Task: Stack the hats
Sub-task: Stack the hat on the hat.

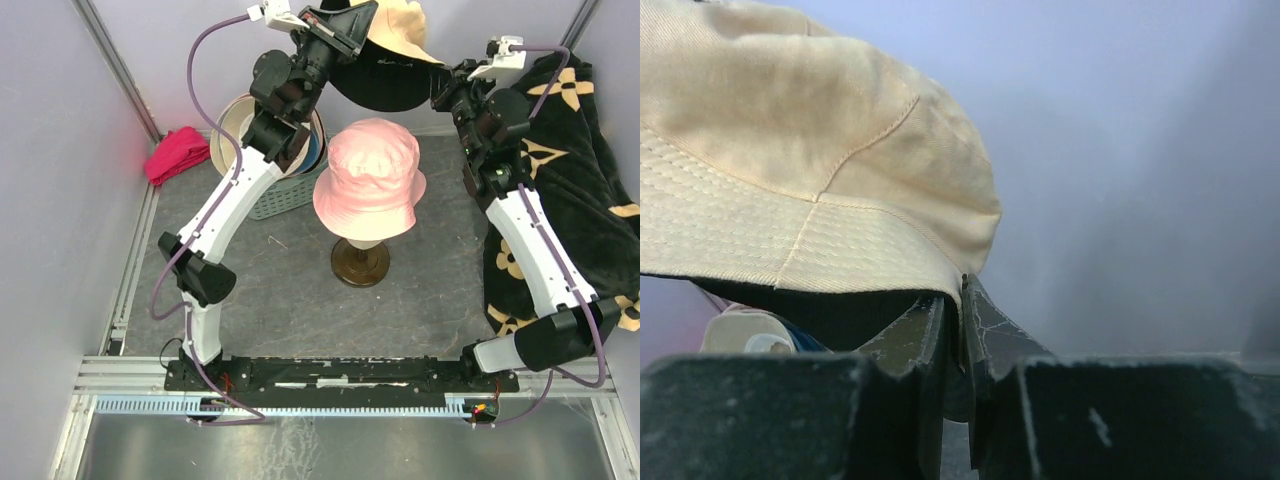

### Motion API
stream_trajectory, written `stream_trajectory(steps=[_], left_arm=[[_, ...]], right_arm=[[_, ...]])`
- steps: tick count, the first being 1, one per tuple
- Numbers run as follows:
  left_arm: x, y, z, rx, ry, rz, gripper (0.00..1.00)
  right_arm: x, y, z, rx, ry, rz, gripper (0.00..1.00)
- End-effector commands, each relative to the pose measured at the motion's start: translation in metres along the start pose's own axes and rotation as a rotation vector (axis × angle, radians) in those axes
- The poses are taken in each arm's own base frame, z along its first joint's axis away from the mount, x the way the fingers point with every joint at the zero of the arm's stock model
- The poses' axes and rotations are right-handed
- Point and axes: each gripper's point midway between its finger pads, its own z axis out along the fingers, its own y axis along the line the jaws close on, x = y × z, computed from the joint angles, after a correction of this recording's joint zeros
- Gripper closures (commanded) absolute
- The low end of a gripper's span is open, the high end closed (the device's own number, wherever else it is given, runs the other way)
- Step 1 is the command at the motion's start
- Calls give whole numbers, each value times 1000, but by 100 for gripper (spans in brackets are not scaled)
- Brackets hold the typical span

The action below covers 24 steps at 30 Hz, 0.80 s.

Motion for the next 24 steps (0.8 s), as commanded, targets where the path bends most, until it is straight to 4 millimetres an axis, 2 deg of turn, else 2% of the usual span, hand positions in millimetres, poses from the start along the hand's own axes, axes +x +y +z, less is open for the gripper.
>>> stream_trajectory(steps=[1,9,24], left_arm=[[-58,-65,-25,134,-75,10,97],[-47,-77,-46,178,-4,21,97],[-50,-102,-93,218,53,83,97]], right_arm=[[-10,-25,-16,99,-32,-47,84],[-5,-31,-32,122,-26,-61,84],[-11,-39,-58,154,-42,-94,84]])
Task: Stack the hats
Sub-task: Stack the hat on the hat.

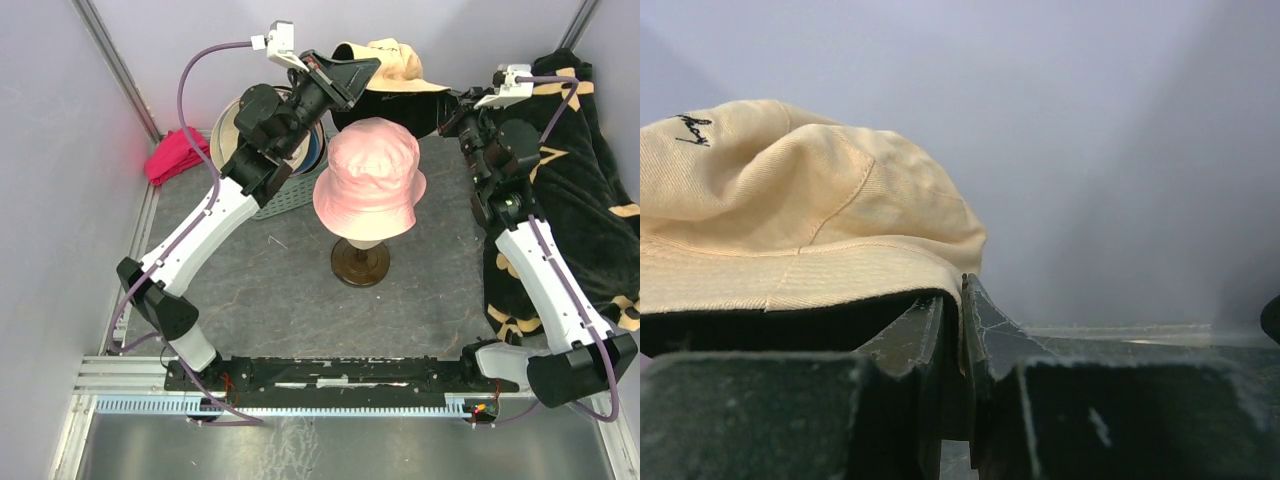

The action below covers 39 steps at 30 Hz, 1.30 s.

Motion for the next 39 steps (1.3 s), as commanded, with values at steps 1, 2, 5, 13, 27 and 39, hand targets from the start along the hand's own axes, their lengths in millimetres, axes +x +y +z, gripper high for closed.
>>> stream_trajectory(steps=[1,2,5,13,27,39], left_arm=[[-82,-82,-38,192,-181,73,97],[-83,-83,-41,193,-181,79,97],[-81,-84,-50,190,-172,95,97],[-84,-92,-78,200,-191,113,97],[-90,-101,-116,200,-257,0,97],[-58,-108,-116,211,-191,-89,97]], right_arm=[[-12,-35,-9,147,-44,-49,84],[-10,-35,-10,146,-41,-48,84],[-9,-34,-15,140,-42,-42,84],[-3,-34,-26,130,-51,-26,83],[-8,-33,-46,117,-92,-17,83],[-6,-34,-61,112,-91,-18,84]])
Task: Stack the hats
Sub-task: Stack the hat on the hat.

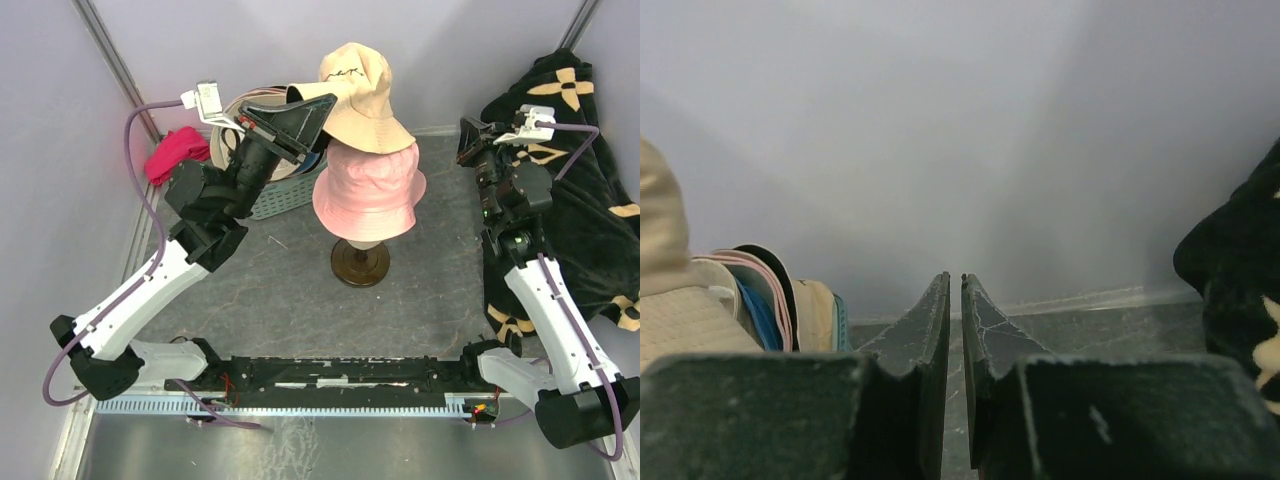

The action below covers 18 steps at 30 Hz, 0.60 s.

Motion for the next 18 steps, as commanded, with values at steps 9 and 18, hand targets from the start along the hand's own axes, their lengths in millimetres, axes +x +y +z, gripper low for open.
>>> stream_trajectory(steps=[9,18], left_arm=[[8,-26,11,73,-14,-99,97],[26,-23,17,25,9,-100,97]], right_arm=[[-33,4,-12,6,-42,64,60],[-64,22,-36,-39,-54,275,43]])
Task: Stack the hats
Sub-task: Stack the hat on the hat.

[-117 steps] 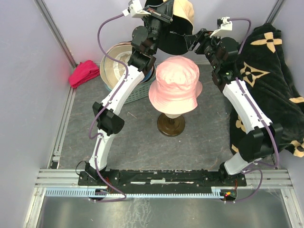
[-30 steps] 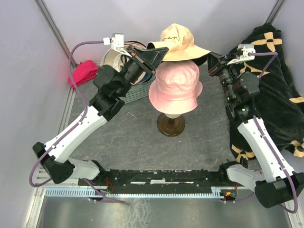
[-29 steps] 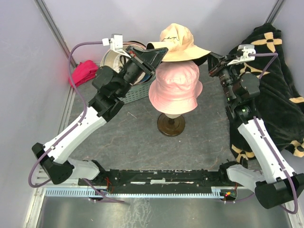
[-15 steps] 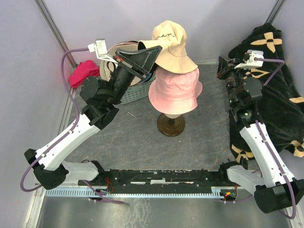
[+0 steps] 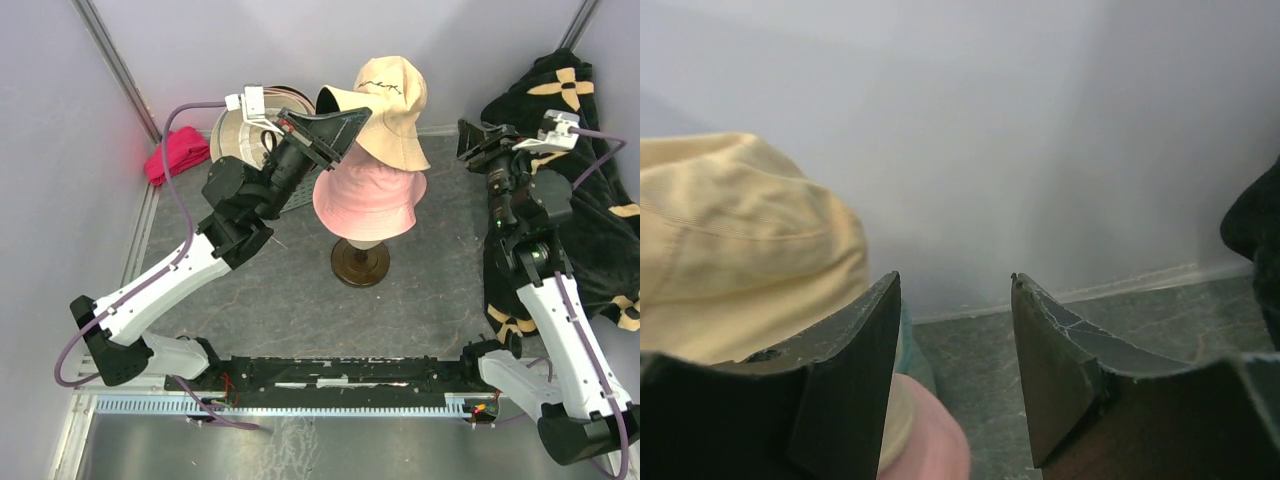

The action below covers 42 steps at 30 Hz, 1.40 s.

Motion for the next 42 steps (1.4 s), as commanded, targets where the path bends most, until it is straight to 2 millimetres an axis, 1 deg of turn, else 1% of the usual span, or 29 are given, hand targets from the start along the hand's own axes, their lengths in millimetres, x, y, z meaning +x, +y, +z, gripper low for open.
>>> stream_trajectory(steps=[1,5,10,13,18,24,28,34,40,42], left_arm=[[-23,-28,2,39,-68,-30,97],[-20,-31,-2,34,-66,-35,97],[-17,-36,-11,25,-59,-36,97],[-10,-35,-19,13,-46,-42,97],[3,-28,-34,-19,-26,-44,97],[6,-21,-50,-41,-27,-36,97],[7,-15,-59,-56,-30,-27,97],[14,-1,-77,-77,-35,-32,97],[13,10,-90,-99,-69,-42,97],[14,13,-94,-103,-81,-55,97]], right_arm=[[-43,23,-20,-55,-64,163,43],[-45,30,-34,-80,-46,268,41],[-39,32,-53,-94,-18,361,40],[-34,34,-59,-107,2,398,39],[-17,35,-66,-120,44,441,38],[1,36,-68,-131,100,469,35],[9,36,-71,-135,121,496,34],[18,38,-73,-142,151,542,32],[39,36,-77,-139,193,605,31],[40,37,-77,-145,197,611,31]])
